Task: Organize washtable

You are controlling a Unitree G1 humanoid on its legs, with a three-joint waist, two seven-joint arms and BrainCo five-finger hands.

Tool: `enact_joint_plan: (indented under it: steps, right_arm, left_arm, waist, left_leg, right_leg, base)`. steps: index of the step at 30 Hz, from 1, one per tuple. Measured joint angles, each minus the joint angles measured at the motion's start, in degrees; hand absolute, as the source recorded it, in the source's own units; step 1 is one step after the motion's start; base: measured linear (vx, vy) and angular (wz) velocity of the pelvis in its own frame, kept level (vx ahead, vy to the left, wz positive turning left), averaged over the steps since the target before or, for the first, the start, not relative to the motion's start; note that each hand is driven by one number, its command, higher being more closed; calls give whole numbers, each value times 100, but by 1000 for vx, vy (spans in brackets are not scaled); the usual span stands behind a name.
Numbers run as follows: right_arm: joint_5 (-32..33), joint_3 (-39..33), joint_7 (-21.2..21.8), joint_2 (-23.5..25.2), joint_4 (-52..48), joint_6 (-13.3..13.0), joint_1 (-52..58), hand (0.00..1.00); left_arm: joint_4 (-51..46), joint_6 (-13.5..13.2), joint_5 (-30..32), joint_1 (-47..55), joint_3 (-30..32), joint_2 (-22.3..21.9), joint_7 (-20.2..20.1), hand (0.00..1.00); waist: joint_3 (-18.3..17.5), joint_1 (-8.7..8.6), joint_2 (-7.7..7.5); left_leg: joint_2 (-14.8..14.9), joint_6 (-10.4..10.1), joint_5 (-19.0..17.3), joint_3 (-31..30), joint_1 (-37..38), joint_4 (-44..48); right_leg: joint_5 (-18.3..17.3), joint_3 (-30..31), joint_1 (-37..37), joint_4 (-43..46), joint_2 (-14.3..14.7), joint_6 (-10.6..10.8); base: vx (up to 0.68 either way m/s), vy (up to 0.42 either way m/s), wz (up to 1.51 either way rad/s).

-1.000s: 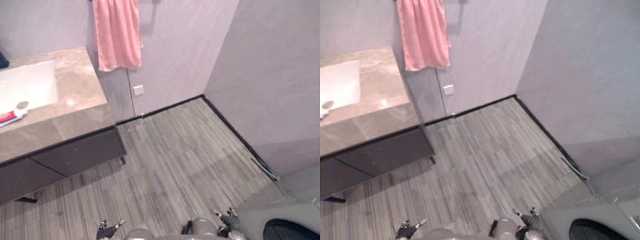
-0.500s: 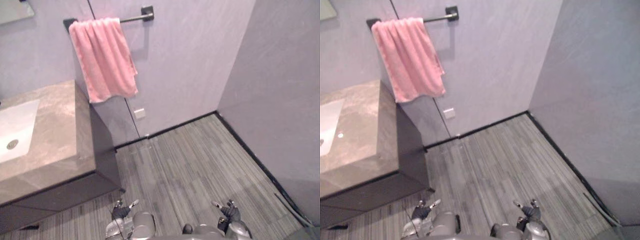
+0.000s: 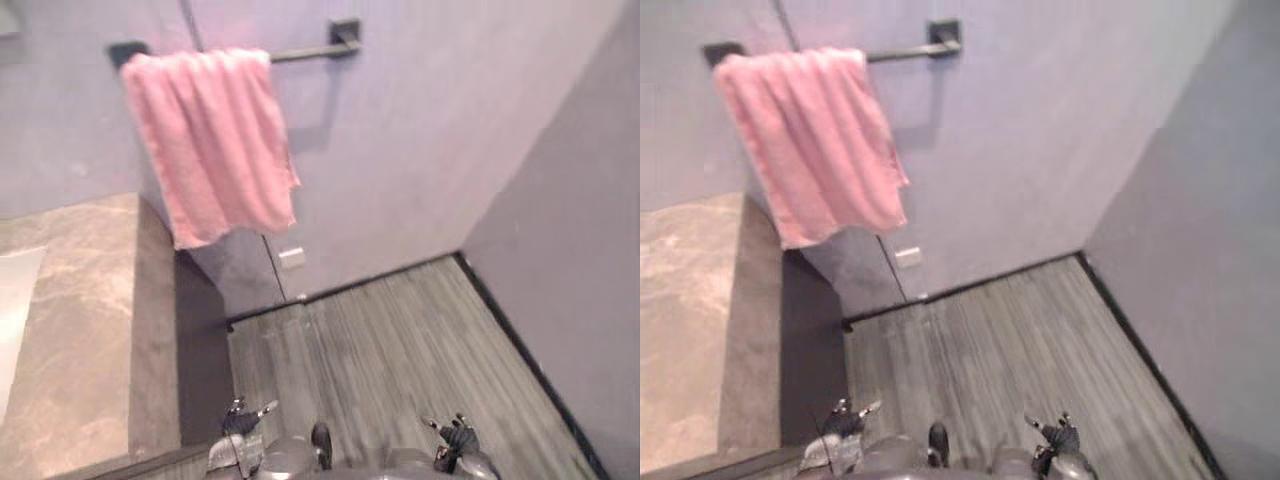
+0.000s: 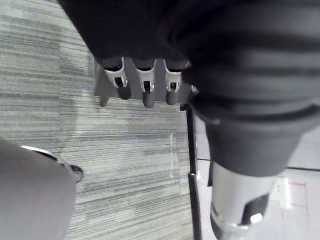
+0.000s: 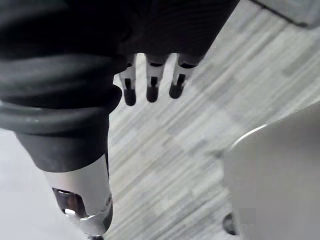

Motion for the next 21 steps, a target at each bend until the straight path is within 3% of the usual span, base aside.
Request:
enact_joint_plan:
  steps: [2, 4, 5, 6, 8, 9, 10, 12, 13, 15, 16, 19, 20, 21]
  right_arm:
    - [3, -17, 6, -3, -14, -20, -4, 0]
    - [25, -18, 6, 22, -78, -44, -6, 0]
    - [26, -26, 5, 38, -110, -42, -8, 0]
    - [30, -43, 2, 66, -137, -39, 0, 0]
    - [43, -108, 6, 148, -163, -28, 57, 0]
    - [34, -140, 1, 88, -175, -28, 47, 0]
    - [36, -135, -1, 71, -183, -38, 49, 0]
    - [52, -127, -8, 44, -232, -51, 48, 0]
    - [84, -127, -8, 45, -233, -44, 74, 0]
    - [143, -126, -7, 48, -232, -42, 136, 0]
    - [187, -125, -4, 50, -241, -45, 134, 0]
    - [257, -126, -4, 63, -305, -40, 146, 0]
    - [258, -134, -7, 50, -354, -41, 218, 0]
    - [258, -134, -8, 36, -358, -22, 284, 0]
  left_arm:
    - [37, 5, 8, -12, 5, -23, -2, 0]
    - [50, 8, 11, 1, 52, -36, -1, 0]
    - [48, 8, 12, 15, 59, -31, -1, 0]
    - [38, 6, 11, 31, 123, -41, 5, 0]
    - [36, 15, 33, 93, 321, -96, 4, 0]
    - [-6, 5, 31, 151, 373, -226, 5, 0]
    - [-22, 1, 70, 164, 437, -281, 3, 0]
    - [-45, 3, 74, 165, 542, -337, -12, 0]
    - [-82, -2, 64, 162, 570, -327, -15, 0]
    - [-180, -15, 67, 201, 552, -345, -20, 0]
    - [-236, -12, 77, 226, 541, -344, -22, 0]
    - [-270, -7, 121, 239, 517, -325, -20, 0]
    - [-252, 4, 127, 234, 452, -321, -15, 0]
    - [-183, 3, 127, 197, 435, -302, -18, 0]
  waist:
    - [5, 0, -8]
    - [-8, -88, -13]
    - [-20, -126, -34]
    - [-49, -131, -82]
    - [-144, -131, -169]
    - [-222, -102, 18]
    - [-252, -128, 72]
    - [-221, -129, 151]
    - [-176, -114, 126]
    - [-147, -83, 104]
    - [-156, -93, 115]
    - [-157, -117, 117]
    - [-190, -135, 170]
    - [-226, -123, 211]
  left_leg:
    - [8, 23, -99, -448, 379, -140]
    - [22, -22, -196, -788, 504, -168]
    - [20, -99, -290, -1012, 616, -186]
    - [12, -217, -401, -1088, 710, -164]
    - [26, -415, -663, -1210, 746, 71]
    - [197, -553, -753, -1227, 686, 273]
    - [256, -613, -790, -1226, 614, 407]
    - [409, -884, -931, -1125, 244, 1403]
    - [532, -1127, -955, -897, -150, 2392]
    - [984, -1023, -1057, -160, -411, 3172]
    - [1247, -951, -1098, 175, -509, 3155]
    - [1498, -957, -1079, 377, -729, 2374]
    - [1523, -1042, -872, 300, -741, 1634]
    - [1461, -1136, -343, 244, -682, 1333]
  right_leg:
    - [-251, -48, -504, -388, 32, -247]
    - [-240, 11, -756, -1118, 98, -270]
    - [-131, 206, -858, -1847, 147, -312]
    - [279, 312, -873, -2549, 170, -474]
    - [1088, 334, -816, -2875, 186, -567]
    - [1061, 185, -739, -2904, 268, -649]
    - [1015, 70, -687, -2958, 284, -708]
    - [902, -135, -359, -3205, 368, -803]
    - [862, -214, -40, -3414, 388, -863]
    - [820, -319, 375, -3595, 435, -931]
    - [812, -351, 526, -3658, 431, -937]
    - [742, -332, 676, -3772, 324, -808]
    - [694, -331, 634, -3701, 299, -704]
    - [594, -251, 568, -3606, 282, -545]
  base:
    - [357, -21, 114]
    - [363, -85, 133]
    - [465, -156, 145]
    - [501, -195, 118]
    - [437, -210, 92]
    - [348, -175, 69]
    - [484, -258, 49]
    - [384, -220, 48]
    - [252, -154, 39]
    - [197, -123, 24]
    - [101, -52, 7]
    - [86, 50, -1]
    - [81, 182, 6]
    - [65, 181, 5]
